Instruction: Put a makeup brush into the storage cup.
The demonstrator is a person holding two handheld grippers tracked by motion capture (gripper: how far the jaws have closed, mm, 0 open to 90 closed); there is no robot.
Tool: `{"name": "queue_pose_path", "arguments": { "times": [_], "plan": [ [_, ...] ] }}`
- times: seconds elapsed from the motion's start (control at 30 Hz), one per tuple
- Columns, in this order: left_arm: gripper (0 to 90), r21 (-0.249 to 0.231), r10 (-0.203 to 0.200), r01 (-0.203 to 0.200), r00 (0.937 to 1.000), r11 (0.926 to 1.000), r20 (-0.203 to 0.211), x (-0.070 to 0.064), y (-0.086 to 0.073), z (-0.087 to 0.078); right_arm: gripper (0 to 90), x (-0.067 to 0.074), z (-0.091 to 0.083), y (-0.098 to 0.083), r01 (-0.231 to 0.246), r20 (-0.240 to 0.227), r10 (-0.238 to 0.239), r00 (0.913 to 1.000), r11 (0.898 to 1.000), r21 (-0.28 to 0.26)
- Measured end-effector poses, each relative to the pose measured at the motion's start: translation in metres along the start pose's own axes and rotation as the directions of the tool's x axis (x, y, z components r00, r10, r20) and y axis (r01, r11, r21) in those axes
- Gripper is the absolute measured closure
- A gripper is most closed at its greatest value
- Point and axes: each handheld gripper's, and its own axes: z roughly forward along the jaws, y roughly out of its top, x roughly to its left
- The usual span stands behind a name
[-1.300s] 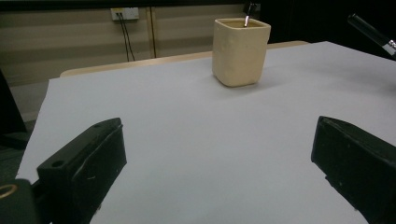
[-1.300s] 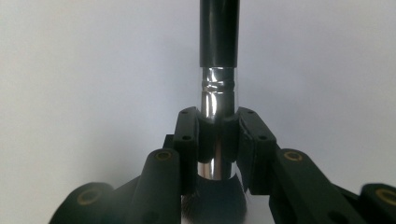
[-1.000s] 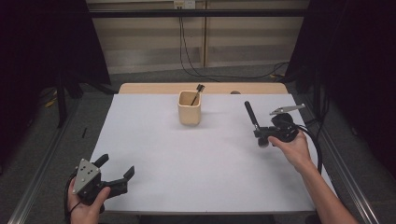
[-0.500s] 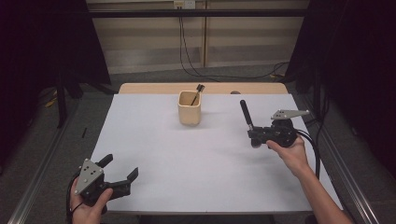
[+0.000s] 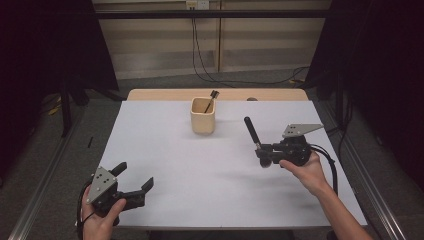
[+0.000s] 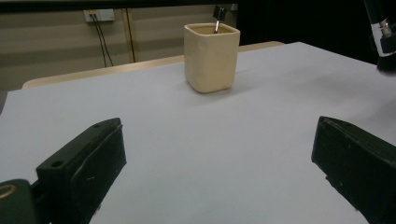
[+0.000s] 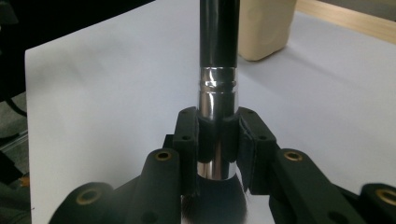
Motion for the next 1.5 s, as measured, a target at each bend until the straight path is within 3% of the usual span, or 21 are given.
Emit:
{"name": "queue_pose_path", "arguments": {
  "times": [0.1,0.33,0.47,0.63,0.73,0.93,1.03,1.33,1.4,1.5],
  "plan": [
    [2.6,0.001,-0.014,0.014,0.9997,0.9999,0.018,-0.002,0.001,0.003,71.5,0.003,0.003,0.001,-0.004,-0.016,0.004,0.9999,1.0,0.0],
    [2.6,0.004,0.019,-0.02,0.9978,0.9998,0.063,-0.01,0.007,0.012,71.5,0.014,0.009,0.007,0.017,-0.066,-0.016,0.9977,1.0,0.006],
    [2.5,0.002,0.046,-0.046,0.9919,0.9989,0.119,-0.02,0.011,0.023,71.4,0.021,0.015,0.009,0.041,-0.1,-0.039,0.9943,0.999,0.023],
    [3.0,0.002,0.064,-0.066,0.9775,0.9978,0.201,-0.031,0.016,0.038,71.4,0.033,0.021,0.016,0.072,-0.134,-0.068,0.9886,0.997,0.031],
    [2.6,0.004,0.054,-0.057,0.9677,0.9984,0.246,-0.037,0.017,0.045,71.4,0.036,0.025,0.02,0.086,-0.155,-0.078,0.9848,0.995,0.047],
    [2.7,0.021,0.081,-0.091,0.9521,0.9956,0.295,-0.046,0.018,0.055,71.4,0.047,0.035,0.024,0.131,-0.201,-0.111,0.9733,0.988,0.088],
    [2.5,0.016,0.106,-0.116,0.9452,0.9931,0.309,-0.049,0.022,0.057,71.4,0.053,0.039,0.029,0.163,-0.23,-0.133,0.964,0.98,0.115],
    [2.4,0.021,0.123,-0.14,0.9252,0.9899,0.359,-0.056,0.03,0.064,71.4,0.06,0.047,0.043,0.256,-0.282,-0.195,0.9395,0.946,0.198],
    [2.4,0.023,0.105,-0.122,0.9234,0.9923,0.369,-0.058,0.031,0.065,71.5,0.062,0.048,0.046,0.275,-0.29,-0.206,0.9346,0.936,0.219],
    [2.6,0.021,0.141,-0.16,0.9188,0.9869,0.369,-0.062,0.031,0.065,71.4,0.065,0.049,0.048,0.31,-0.314,-0.226,0.9222,0.917,0.252]
  ]
}}
